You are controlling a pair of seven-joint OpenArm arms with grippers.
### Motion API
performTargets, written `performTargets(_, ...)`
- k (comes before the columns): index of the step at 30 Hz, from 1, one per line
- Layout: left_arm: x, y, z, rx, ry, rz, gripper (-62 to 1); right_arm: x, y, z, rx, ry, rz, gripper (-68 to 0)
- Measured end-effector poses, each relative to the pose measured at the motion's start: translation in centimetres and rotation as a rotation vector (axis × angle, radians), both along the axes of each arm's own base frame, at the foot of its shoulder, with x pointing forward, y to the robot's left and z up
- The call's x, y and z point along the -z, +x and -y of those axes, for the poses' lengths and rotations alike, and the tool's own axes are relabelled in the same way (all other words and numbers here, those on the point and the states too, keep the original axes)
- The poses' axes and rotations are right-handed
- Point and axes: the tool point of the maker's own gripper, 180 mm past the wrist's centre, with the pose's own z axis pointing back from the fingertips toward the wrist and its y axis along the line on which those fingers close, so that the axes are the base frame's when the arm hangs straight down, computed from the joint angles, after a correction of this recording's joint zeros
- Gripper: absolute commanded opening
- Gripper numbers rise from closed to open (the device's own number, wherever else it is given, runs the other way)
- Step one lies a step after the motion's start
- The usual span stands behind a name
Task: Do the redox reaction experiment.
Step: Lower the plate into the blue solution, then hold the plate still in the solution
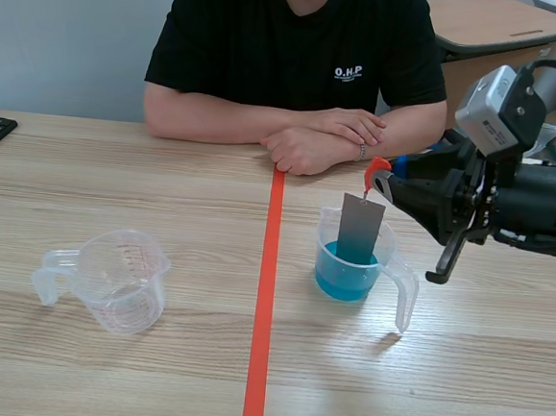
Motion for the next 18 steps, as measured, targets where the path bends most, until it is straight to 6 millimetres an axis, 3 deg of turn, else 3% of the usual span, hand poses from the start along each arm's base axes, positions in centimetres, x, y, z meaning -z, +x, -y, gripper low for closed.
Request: performTargets(18,-0.07,0.42,0.00,0.000,0.000,0.011,-56.8,-0.12,0.31,-0.08,0.000,-0.014,0.015,-65.8)
